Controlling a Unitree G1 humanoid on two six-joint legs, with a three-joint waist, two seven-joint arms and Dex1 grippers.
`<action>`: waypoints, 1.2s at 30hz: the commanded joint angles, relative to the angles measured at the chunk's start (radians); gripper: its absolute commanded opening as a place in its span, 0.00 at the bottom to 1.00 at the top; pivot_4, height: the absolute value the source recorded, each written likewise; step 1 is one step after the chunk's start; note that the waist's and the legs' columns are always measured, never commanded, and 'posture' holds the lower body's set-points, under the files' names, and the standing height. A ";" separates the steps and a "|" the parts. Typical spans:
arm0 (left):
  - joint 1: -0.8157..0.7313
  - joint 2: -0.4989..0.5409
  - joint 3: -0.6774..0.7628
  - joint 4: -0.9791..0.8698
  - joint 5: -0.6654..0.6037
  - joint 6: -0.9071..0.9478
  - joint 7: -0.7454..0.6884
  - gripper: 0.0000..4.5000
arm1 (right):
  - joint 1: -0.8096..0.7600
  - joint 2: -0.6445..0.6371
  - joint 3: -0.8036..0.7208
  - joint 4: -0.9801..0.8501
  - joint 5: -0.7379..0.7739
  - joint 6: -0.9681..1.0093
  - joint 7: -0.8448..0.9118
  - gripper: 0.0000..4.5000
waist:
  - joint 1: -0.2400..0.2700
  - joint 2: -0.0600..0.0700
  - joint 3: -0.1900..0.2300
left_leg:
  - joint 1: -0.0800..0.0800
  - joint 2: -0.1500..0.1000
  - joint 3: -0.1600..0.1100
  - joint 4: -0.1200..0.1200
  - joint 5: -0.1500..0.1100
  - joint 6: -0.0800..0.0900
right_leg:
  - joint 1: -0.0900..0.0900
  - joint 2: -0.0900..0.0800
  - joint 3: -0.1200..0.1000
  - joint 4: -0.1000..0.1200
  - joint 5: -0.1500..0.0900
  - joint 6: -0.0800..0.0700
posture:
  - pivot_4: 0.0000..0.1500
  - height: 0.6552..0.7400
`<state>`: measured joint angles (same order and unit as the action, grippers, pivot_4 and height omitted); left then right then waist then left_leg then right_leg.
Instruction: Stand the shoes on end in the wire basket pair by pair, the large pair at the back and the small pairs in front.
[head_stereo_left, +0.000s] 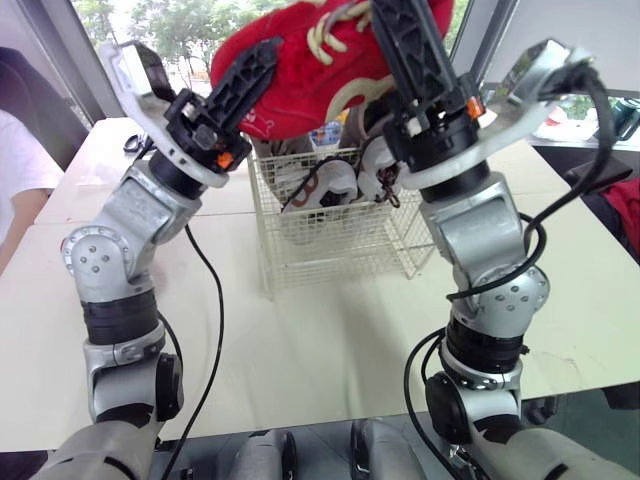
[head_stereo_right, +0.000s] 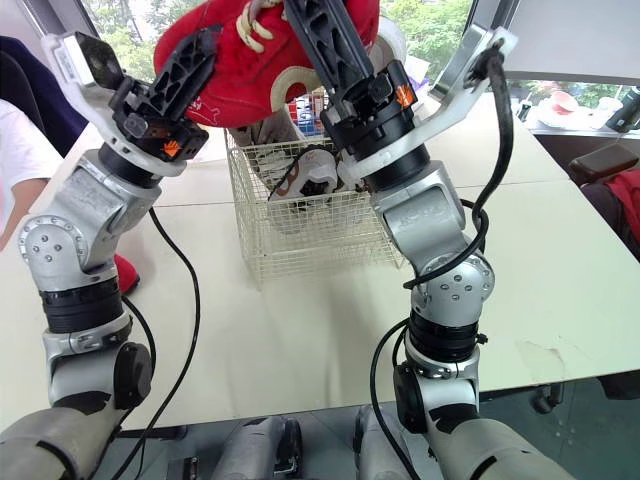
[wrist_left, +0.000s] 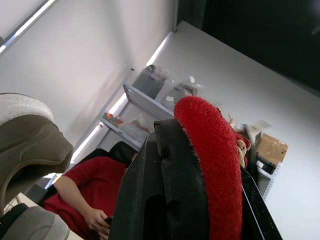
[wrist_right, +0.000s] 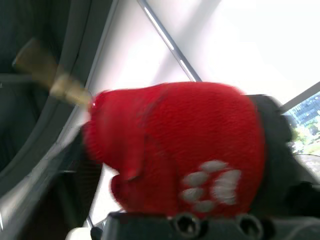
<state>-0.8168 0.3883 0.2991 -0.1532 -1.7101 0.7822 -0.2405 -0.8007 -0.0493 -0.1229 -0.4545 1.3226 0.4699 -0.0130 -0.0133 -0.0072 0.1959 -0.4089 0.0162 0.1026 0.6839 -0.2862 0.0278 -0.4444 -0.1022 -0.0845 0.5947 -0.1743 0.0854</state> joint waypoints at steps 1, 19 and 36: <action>0.023 0.023 -0.003 -0.024 0.027 0.011 -0.002 0.06 | -0.038 0.005 -0.014 -0.061 0.031 -0.033 0.010 0.50 | 0.000 0.000 0.000 | 0.000 0.000 0.000 0.000 0.000 0.000 | 0.000 0.000 0.000 0.000 0.000 0.000 | 1.00 1.00; 0.282 0.440 -0.042 -0.282 0.287 0.147 -0.234 0.80 | -0.126 -0.355 0.046 0.016 -0.227 0.085 0.331 0.20 | 0.001 0.002 0.002 | -0.004 0.001 0.001 -0.002 0.000 -0.001 | -0.007 0.000 0.000 0.000 -0.003 -0.003 | 1.00 1.00; 0.416 0.649 0.015 -0.323 0.426 0.193 -0.415 0.80 | -0.348 -0.957 0.042 0.561 -0.526 0.152 1.254 0.20 | 0.009 -0.002 0.003 | -0.017 -0.001 0.001 0.000 0.002 0.000 | -0.019 0.000 0.001 0.000 -0.002 -0.003 | 1.00 1.00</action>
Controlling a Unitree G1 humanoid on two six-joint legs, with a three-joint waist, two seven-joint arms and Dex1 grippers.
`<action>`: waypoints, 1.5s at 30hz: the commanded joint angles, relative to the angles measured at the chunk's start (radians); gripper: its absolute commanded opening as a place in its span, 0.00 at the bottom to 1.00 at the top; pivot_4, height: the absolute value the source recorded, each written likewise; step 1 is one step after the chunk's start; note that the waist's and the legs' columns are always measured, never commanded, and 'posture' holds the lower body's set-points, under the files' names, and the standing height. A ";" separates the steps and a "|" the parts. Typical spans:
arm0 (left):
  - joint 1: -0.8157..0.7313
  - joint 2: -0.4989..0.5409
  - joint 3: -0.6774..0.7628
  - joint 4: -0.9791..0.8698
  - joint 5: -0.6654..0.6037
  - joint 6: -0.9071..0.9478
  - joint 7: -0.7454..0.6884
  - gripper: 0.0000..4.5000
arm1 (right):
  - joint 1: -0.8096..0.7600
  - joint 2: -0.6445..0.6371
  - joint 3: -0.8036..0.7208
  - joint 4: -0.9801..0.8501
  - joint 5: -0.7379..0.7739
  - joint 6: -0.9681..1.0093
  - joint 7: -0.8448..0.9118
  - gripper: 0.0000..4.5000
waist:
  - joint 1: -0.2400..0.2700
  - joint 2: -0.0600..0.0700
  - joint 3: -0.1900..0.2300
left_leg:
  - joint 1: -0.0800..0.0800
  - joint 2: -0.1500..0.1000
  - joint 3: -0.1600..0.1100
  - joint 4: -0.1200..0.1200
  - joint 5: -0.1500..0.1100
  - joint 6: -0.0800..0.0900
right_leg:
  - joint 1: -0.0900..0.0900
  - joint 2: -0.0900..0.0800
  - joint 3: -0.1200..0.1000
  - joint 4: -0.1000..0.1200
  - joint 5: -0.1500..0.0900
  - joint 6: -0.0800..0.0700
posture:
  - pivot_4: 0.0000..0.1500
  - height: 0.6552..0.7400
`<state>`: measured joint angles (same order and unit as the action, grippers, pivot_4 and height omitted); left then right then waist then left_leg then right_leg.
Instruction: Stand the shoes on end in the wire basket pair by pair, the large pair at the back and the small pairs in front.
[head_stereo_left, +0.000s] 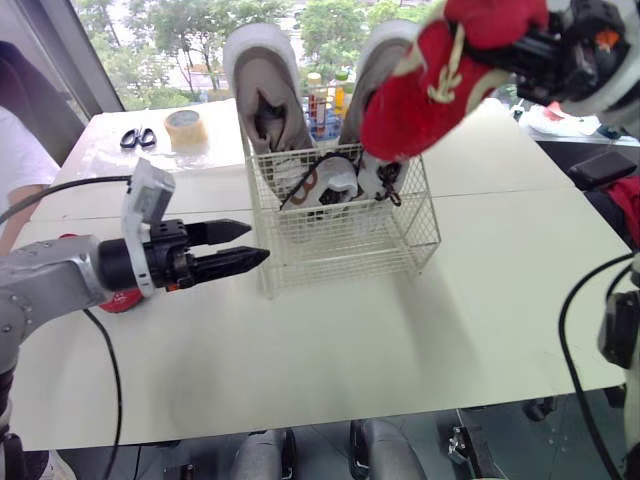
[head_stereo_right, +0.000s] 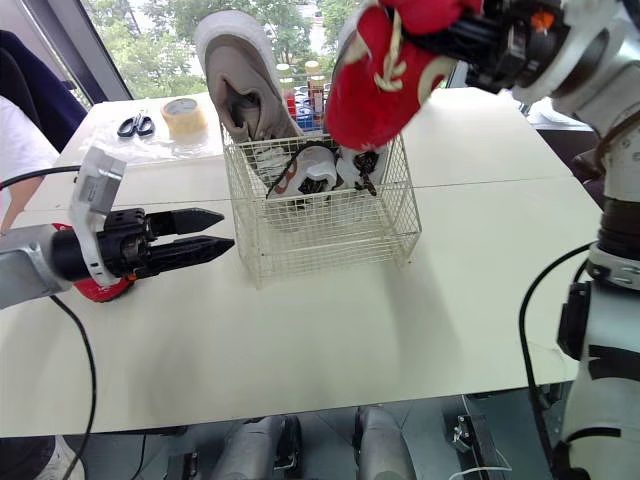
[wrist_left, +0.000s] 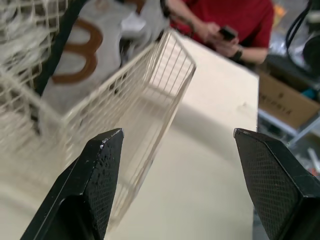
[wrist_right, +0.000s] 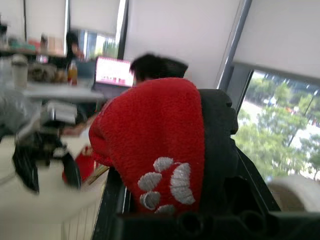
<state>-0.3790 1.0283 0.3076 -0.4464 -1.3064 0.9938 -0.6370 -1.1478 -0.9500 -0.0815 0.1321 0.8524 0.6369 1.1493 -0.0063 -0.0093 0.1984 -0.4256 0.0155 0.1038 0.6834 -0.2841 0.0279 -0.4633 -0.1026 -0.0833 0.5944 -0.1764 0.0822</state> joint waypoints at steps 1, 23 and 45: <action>-0.029 0.004 0.002 -0.031 0.028 -0.020 -0.018 0.80 | 0.005 -0.067 0.007 -0.026 -0.073 -0.018 0.114 0.20 | 0.001 0.000 0.000 | 0.000 0.000 0.000 0.000 0.000 0.001 | 0.001 0.000 0.000 -0.001 0.000 0.000 | 1.00 1.00; -0.022 -0.102 -0.043 -0.087 0.000 -0.004 0.094 0.81 | 0.224 0.148 0.110 0.121 -0.385 -0.369 0.280 0.30 | 0.000 -0.001 0.000 | 0.002 0.000 -0.001 0.002 0.001 -0.002 | 0.003 0.000 0.000 0.002 0.000 0.000 | 1.00 1.00; -0.074 -0.145 0.178 0.131 -0.060 -0.070 0.431 0.81 | 0.119 0.022 -0.119 -0.203 -0.044 0.240 0.093 0.99 | -0.002 -0.003 -0.002 | 0.005 0.000 -0.002 0.002 0.002 -0.003 | 0.005 0.000 0.000 0.003 0.000 0.000 | 1.00 1.00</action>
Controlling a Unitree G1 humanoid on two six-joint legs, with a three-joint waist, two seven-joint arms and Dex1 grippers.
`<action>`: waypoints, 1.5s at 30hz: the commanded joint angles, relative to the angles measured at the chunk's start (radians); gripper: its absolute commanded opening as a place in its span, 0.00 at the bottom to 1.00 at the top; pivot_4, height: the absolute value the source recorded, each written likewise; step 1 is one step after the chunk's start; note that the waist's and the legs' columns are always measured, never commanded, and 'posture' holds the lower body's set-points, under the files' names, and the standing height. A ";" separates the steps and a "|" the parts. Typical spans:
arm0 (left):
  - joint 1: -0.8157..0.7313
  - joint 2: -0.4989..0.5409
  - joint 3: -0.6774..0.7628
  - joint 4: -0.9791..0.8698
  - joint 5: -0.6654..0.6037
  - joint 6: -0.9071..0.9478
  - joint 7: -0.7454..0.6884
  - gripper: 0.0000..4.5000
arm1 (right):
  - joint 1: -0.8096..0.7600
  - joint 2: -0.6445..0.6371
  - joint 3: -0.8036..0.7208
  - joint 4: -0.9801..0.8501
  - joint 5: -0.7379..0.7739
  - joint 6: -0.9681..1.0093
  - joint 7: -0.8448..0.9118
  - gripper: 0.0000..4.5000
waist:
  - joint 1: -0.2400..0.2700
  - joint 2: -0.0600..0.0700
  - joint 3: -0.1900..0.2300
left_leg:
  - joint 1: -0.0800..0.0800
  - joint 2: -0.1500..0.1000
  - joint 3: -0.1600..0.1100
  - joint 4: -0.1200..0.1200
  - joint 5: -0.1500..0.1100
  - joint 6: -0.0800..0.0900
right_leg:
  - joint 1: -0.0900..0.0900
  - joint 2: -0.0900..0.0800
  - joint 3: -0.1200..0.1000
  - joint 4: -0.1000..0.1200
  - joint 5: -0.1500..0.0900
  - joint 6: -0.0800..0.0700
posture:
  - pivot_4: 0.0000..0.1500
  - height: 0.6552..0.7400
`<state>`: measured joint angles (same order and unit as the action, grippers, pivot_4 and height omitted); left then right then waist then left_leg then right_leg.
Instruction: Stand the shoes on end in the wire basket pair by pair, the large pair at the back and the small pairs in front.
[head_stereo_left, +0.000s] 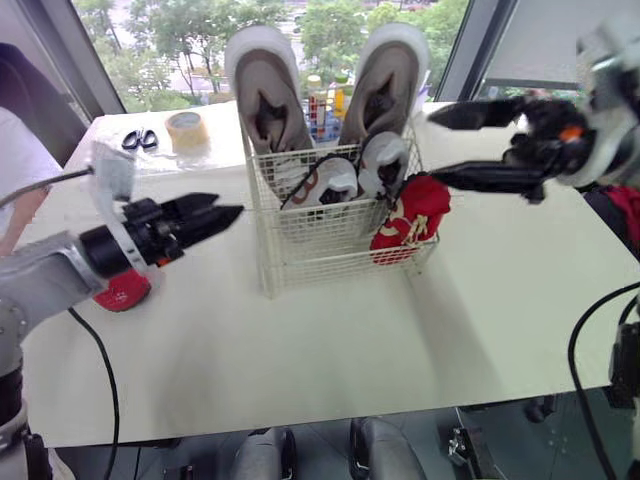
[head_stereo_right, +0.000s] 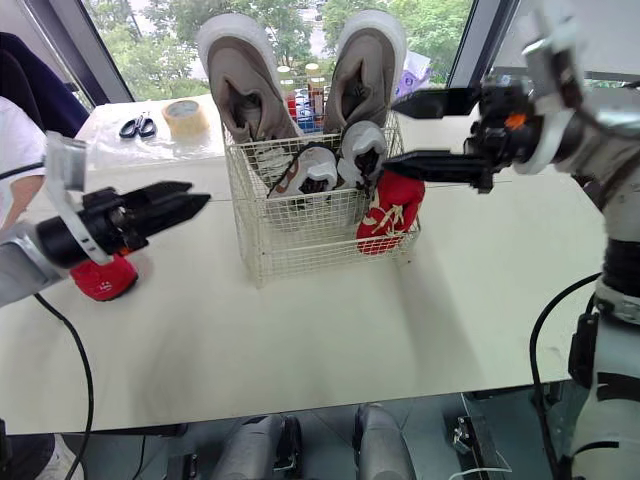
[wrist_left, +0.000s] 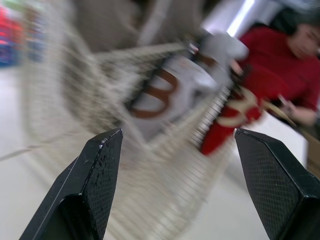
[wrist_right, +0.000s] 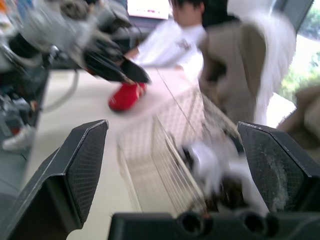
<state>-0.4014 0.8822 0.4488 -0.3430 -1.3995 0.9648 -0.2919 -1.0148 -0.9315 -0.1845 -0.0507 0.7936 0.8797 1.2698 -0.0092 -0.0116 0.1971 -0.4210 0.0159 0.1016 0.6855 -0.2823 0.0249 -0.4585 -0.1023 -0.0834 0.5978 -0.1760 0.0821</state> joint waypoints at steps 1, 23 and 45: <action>-0.081 -0.007 0.043 0.060 0.058 -0.054 0.153 0.81 | -0.014 0.000 -0.004 -0.028 0.018 -0.003 -0.012 0.99 | 0.003 -0.001 -0.001 | 0.001 0.000 0.000 0.000 0.000 0.000 | 0.001 0.000 0.000 0.000 0.000 0.000 | 1.00 1.00; -0.238 -0.117 0.429 0.339 0.481 0.492 0.946 0.99 | 0.121 -0.156 0.288 -0.234 -0.130 -0.142 0.314 1.00 | 0.023 -0.008 -0.003 | 0.001 0.000 0.000 0.000 0.000 -0.002 | 0.000 -0.002 0.000 0.002 0.002 -0.002 | 1.00 1.00; -0.389 -0.088 0.253 0.798 0.881 0.345 0.650 0.05 | 0.224 -0.191 0.196 -0.315 -0.093 -0.083 0.234 1.00 | 0.020 -0.009 -0.004 | 0.005 0.000 0.002 0.000 0.001 -0.003 | -0.001 -0.002 0.000 0.007 0.002 -0.002 | 1.00 1.00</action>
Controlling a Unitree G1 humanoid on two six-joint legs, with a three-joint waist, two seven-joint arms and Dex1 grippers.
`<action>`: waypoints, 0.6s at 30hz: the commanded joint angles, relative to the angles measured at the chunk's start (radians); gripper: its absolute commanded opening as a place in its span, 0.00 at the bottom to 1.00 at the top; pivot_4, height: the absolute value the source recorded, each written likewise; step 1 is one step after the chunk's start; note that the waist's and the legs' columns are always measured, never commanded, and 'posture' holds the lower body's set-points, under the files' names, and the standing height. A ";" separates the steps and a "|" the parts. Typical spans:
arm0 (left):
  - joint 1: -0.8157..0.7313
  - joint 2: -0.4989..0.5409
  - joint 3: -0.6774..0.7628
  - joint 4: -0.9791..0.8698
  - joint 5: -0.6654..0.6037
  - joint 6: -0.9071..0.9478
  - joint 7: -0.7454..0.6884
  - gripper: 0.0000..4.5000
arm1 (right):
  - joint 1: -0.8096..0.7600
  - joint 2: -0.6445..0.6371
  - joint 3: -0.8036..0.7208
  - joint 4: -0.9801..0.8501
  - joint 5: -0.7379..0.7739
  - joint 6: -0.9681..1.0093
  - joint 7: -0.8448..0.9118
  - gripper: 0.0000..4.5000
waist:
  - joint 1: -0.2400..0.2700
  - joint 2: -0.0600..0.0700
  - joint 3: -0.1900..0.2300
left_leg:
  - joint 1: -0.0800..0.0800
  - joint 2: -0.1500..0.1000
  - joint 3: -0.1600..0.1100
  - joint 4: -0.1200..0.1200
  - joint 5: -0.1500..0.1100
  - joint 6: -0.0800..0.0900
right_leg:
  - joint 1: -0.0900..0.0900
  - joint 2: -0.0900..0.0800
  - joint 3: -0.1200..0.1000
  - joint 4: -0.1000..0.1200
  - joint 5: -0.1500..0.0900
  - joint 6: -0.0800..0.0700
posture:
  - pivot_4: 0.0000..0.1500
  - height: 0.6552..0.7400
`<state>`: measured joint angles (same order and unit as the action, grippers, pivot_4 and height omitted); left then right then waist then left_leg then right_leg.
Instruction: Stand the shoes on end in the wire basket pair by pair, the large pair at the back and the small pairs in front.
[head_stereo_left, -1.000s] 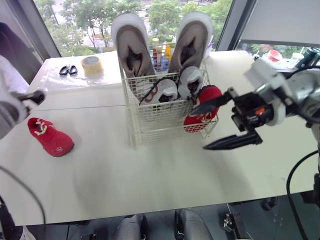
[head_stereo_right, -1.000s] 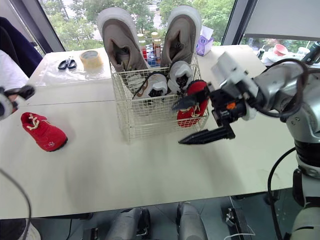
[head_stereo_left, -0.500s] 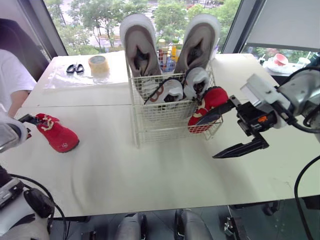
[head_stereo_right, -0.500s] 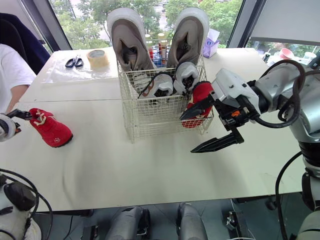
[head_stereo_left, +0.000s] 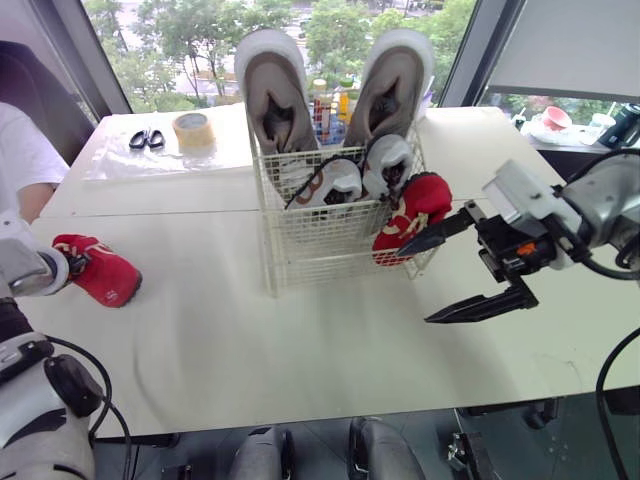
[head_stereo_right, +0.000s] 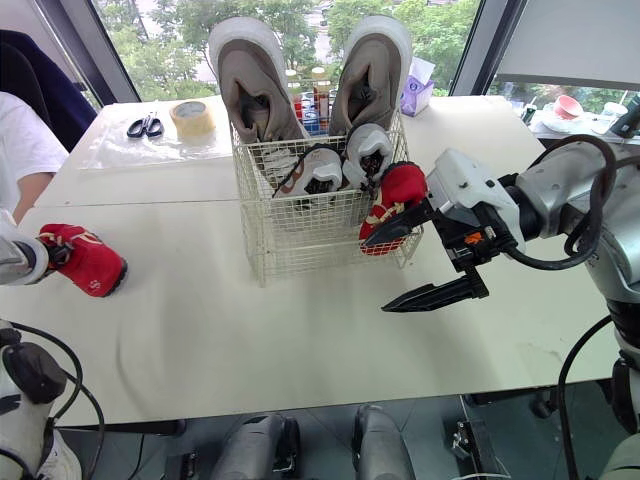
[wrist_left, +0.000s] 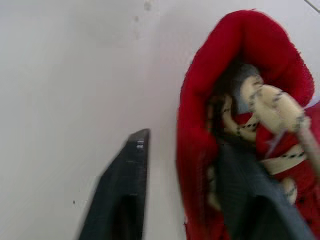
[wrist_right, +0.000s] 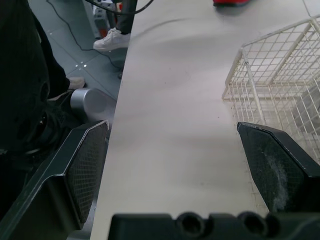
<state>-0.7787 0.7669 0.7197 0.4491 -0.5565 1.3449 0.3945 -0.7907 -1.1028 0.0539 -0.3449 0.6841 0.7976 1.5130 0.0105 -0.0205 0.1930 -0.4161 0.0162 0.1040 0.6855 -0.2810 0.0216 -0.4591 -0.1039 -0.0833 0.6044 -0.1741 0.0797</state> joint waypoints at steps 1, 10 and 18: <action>-0.010 0.029 -0.026 -0.012 0.042 -0.048 -0.056 0.01 | 0.004 -0.021 -0.042 -0.023 0.017 -0.001 -0.012 1.00 | 0.001 0.000 0.000 | 0.000 0.000 0.000 0.000 0.000 0.000 | 0.000 0.000 0.000 0.000 0.000 0.000 | 1.00 1.00; -0.122 -0.033 0.055 -0.490 -0.045 -0.021 -0.111 0.01 | -0.044 0.004 -0.038 0.043 0.042 0.041 -0.037 1.00 | 0.005 -0.006 0.001 | 0.000 -0.001 -0.001 0.000 0.000 -0.001 | -0.001 -0.003 0.000 0.005 0.000 0.000 | 1.00 1.00; -0.260 -0.219 -0.124 -0.927 -0.271 -0.195 -0.323 0.01 | -0.103 0.048 -0.002 0.102 0.040 0.058 -0.049 1.00 | 0.002 -0.007 -0.001 | -0.004 -0.004 -0.001 0.007 -0.002 -0.001 | -0.001 -0.011 -0.004 0.005 0.000 0.000 | 1.00 1.00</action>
<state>-1.0493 0.5778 0.6462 -0.4049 -0.7748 1.1957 0.1141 -0.8696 -1.0561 0.0581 -0.2425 0.7296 0.8668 1.4599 0.0128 -0.0276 0.1924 -0.4192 0.0119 0.1034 0.6930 -0.2822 0.0217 -0.4597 -0.1138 -0.0874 0.6097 -0.1740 0.0795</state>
